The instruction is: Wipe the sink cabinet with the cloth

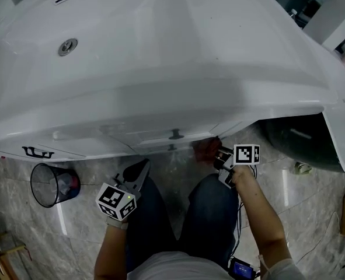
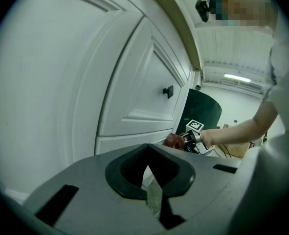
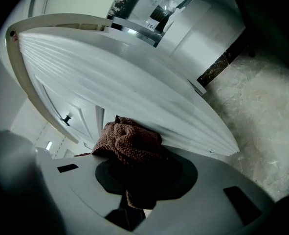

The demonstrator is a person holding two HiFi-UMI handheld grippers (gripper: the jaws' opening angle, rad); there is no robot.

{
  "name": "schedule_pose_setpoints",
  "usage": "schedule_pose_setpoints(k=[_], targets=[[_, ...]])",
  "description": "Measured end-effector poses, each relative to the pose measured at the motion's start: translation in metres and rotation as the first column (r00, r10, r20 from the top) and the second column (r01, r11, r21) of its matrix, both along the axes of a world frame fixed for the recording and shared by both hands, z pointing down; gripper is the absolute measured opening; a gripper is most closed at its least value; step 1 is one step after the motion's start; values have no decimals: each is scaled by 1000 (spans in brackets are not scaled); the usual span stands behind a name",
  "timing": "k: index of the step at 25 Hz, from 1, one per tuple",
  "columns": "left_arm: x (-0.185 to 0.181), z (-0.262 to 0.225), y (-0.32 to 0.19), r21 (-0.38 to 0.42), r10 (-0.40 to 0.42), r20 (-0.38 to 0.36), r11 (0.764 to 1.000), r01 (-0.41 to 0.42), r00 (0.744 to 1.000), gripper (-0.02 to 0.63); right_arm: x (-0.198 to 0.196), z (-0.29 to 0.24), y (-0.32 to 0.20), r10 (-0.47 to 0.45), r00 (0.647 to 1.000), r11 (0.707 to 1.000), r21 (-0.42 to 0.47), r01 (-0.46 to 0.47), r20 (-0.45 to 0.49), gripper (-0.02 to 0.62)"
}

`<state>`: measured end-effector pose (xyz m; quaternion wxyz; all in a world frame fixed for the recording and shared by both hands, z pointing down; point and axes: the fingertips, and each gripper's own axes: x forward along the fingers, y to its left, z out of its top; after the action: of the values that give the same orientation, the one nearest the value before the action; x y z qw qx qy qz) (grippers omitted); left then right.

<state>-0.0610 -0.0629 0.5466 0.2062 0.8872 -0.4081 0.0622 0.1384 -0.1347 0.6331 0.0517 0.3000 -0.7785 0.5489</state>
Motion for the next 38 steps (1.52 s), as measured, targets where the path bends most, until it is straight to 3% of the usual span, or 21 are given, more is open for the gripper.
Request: schedule_pose_setpoints(k=[3,8,14,25,31,34,38], targets=[[0,-5,3,8,2,-17,1000,-2,1000,9,2,15,0,-14,1000,1000,-17,13,-15,97],[-4,-12,12,21,11,39,1000,-12,999,9,2,31,1,-48,998,999,-24,48,-30,97],[-4,-15,18,3,19,-35,1000,-19,999,11,2,59,2,-59,996,997,-52,55,-66,97],[14,-8,16,9,48,14,999,-49,999,9,-5,110,3,-204,941,979,-65,193,-270,97],[17,-6,15,2,41,-27,999,-41,999,9,-5,120,4,-174,927,984,-92,152,-334,97],[16,-4,15,-4,36,11,999,-36,999,11,-6,120,4,-117,915,992,-98,85,-387,97],[-7,-5,11,-1,-67,37,998,67,997,11,-4,119,2,-57,868,997,-79,21,-494,95]])
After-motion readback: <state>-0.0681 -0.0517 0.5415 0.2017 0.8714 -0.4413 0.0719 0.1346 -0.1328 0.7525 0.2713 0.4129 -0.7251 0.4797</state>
